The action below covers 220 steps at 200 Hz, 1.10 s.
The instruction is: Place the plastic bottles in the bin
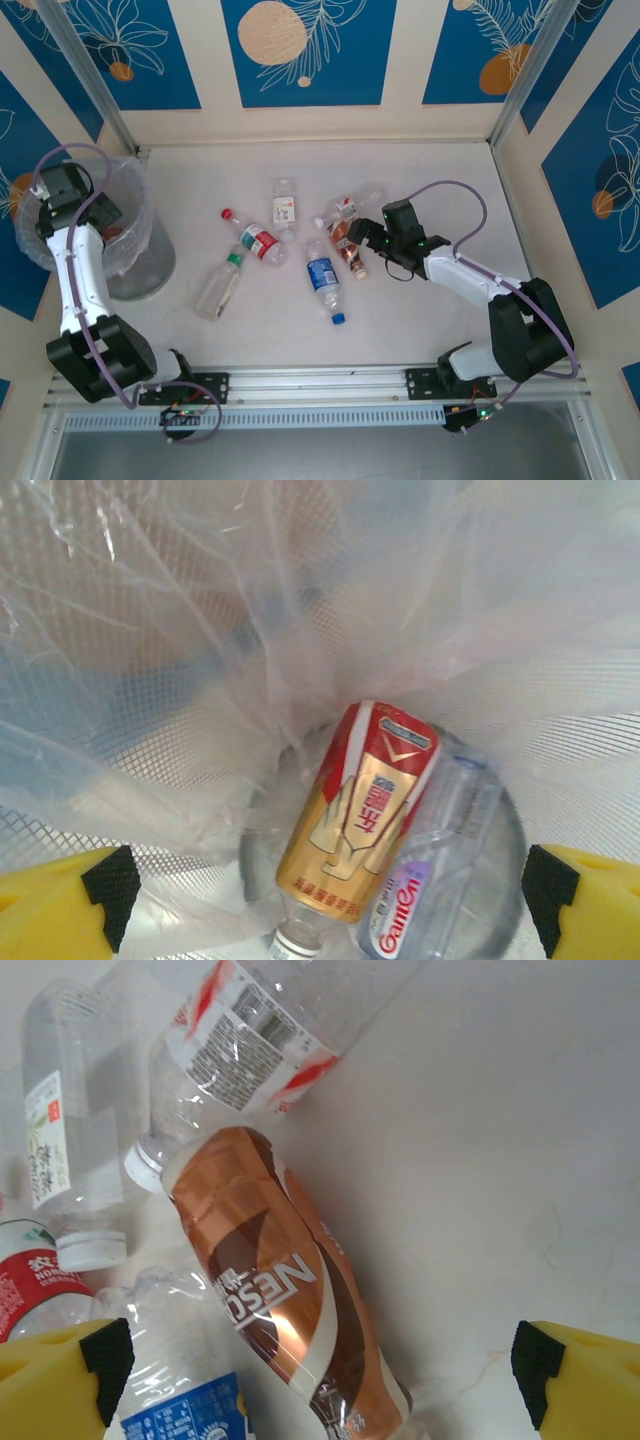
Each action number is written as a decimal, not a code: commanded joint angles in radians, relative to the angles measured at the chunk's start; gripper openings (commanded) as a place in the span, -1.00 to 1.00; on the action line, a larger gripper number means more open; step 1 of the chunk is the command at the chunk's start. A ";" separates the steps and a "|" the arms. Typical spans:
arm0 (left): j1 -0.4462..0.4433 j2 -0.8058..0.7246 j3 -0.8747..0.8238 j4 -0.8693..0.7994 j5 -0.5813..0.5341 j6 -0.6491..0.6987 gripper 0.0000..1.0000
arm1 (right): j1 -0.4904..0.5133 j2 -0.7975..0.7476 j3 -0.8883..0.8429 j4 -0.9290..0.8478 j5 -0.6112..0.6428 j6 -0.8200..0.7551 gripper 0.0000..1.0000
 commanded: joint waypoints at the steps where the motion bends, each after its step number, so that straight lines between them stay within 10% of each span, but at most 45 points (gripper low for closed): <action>1: -0.041 -0.065 0.046 -0.008 0.038 0.015 0.99 | -0.003 -0.026 0.017 -0.052 0.021 -0.018 1.00; 220: -0.855 -0.119 0.157 -0.198 0.226 0.097 0.99 | 0.042 -0.079 0.020 -0.134 0.090 -0.036 0.99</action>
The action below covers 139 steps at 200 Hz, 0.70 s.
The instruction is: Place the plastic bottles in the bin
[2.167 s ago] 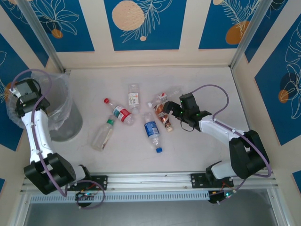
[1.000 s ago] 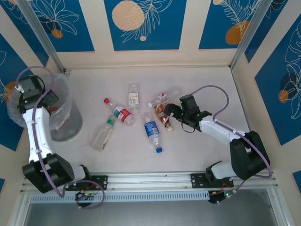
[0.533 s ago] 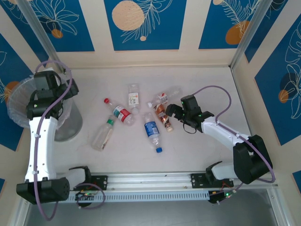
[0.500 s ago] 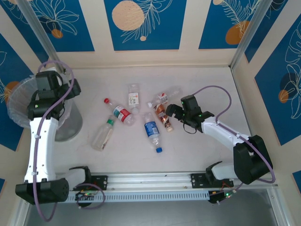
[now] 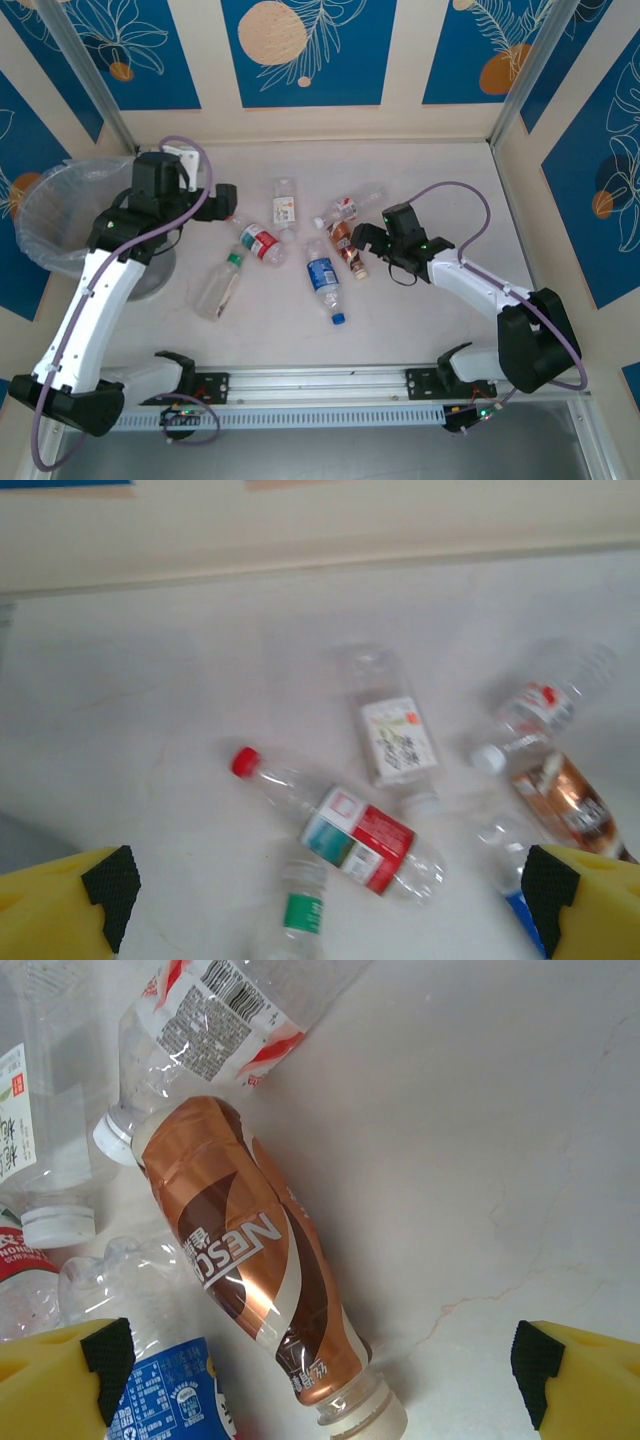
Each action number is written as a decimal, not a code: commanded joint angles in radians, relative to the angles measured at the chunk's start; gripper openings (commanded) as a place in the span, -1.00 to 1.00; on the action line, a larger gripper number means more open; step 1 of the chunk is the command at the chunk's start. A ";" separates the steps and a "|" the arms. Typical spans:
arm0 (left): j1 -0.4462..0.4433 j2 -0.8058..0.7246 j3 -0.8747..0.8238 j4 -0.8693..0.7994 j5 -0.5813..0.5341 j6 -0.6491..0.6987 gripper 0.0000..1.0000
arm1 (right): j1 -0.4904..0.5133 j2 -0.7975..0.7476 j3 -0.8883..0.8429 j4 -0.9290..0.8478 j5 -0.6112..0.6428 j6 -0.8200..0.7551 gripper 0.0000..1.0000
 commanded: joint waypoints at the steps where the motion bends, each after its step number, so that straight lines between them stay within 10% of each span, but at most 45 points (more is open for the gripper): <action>1: -0.065 0.041 0.035 -0.124 0.012 -0.034 0.99 | 0.013 -0.018 0.020 -0.030 0.037 -0.018 0.99; 139: -0.106 0.416 -0.067 -0.259 0.030 -0.094 0.99 | 0.030 -0.049 -0.010 -0.014 0.068 -0.009 0.99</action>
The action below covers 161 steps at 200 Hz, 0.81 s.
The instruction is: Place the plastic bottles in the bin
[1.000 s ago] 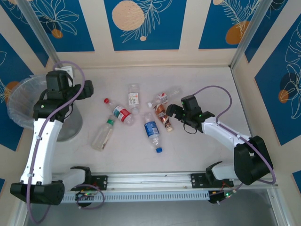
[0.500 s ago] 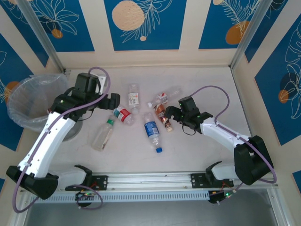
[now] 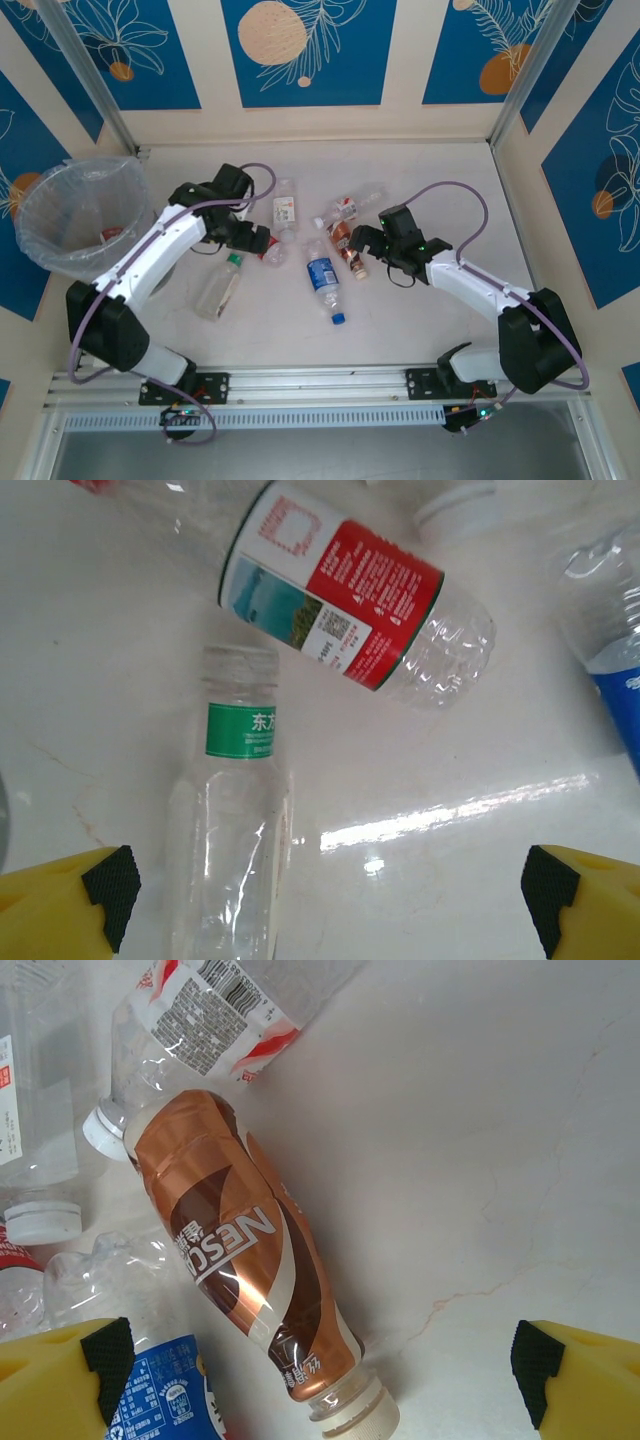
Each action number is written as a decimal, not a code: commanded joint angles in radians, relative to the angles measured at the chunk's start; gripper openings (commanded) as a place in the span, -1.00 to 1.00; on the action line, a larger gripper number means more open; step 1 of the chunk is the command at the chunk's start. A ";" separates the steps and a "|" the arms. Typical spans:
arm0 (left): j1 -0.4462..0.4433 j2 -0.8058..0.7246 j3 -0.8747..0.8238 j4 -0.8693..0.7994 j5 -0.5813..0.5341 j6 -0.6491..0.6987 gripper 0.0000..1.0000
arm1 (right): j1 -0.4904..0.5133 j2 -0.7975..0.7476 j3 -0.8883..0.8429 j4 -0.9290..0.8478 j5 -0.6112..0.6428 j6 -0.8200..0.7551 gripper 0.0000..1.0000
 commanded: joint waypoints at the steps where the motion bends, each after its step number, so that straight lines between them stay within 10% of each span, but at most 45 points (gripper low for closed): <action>1: 0.002 0.052 -0.013 -0.024 -0.005 -0.040 0.99 | 0.007 -0.041 -0.009 -0.004 0.018 -0.009 0.99; 161: 0.115 0.343 -0.095 0.175 -0.056 0.103 0.68 | 0.011 -0.173 -0.068 0.152 -0.297 -0.344 0.99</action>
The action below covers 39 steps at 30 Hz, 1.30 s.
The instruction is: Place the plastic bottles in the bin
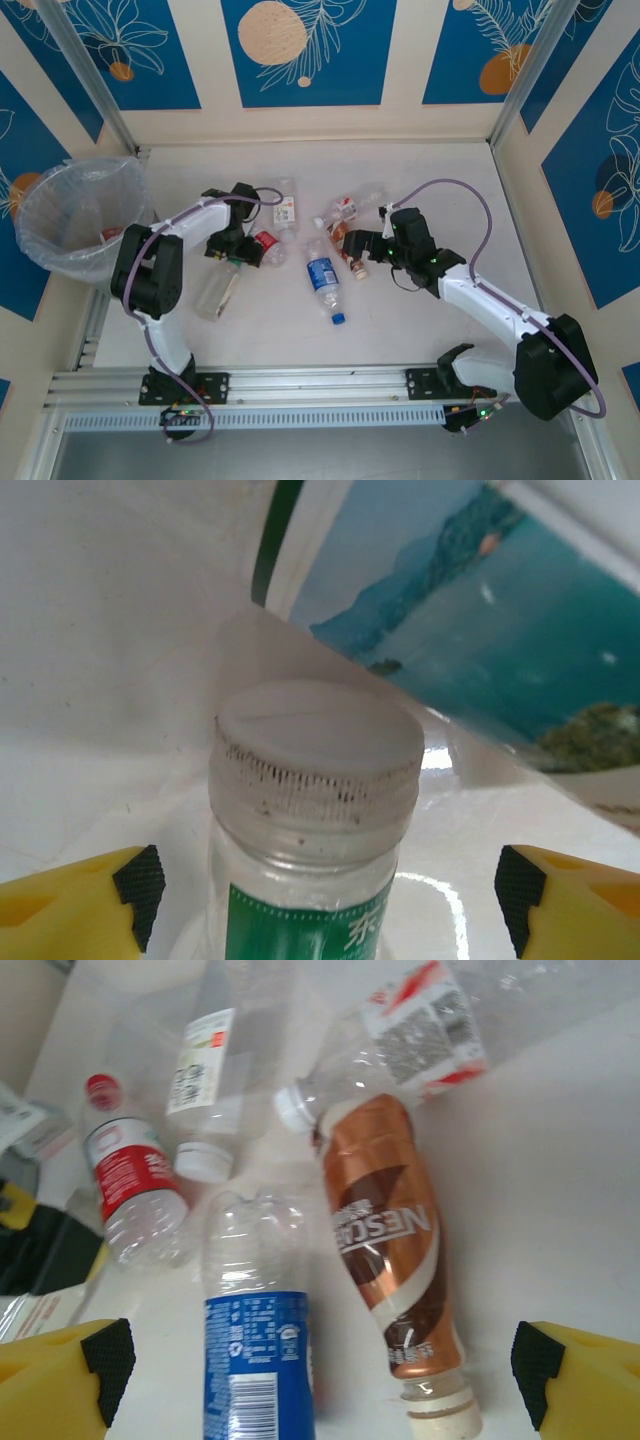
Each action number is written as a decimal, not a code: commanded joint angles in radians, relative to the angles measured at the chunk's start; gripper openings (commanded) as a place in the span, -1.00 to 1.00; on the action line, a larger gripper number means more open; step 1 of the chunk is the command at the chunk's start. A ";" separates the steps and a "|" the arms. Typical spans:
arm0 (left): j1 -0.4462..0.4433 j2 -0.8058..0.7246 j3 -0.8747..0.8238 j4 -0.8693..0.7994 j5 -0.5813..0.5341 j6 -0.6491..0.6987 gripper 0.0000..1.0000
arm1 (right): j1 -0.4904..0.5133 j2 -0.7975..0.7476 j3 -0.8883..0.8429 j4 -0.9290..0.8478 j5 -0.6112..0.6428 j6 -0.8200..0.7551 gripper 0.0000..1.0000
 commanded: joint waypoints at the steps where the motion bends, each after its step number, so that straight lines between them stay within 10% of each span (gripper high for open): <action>1: 0.006 0.004 -0.004 0.019 0.001 0.037 0.68 | 0.008 -0.021 0.006 0.013 -0.080 -0.099 0.99; 39: 0.007 0.005 -0.003 0.050 0.011 0.046 -0.32 | 0.030 -0.026 -0.003 0.054 -0.071 -0.088 0.99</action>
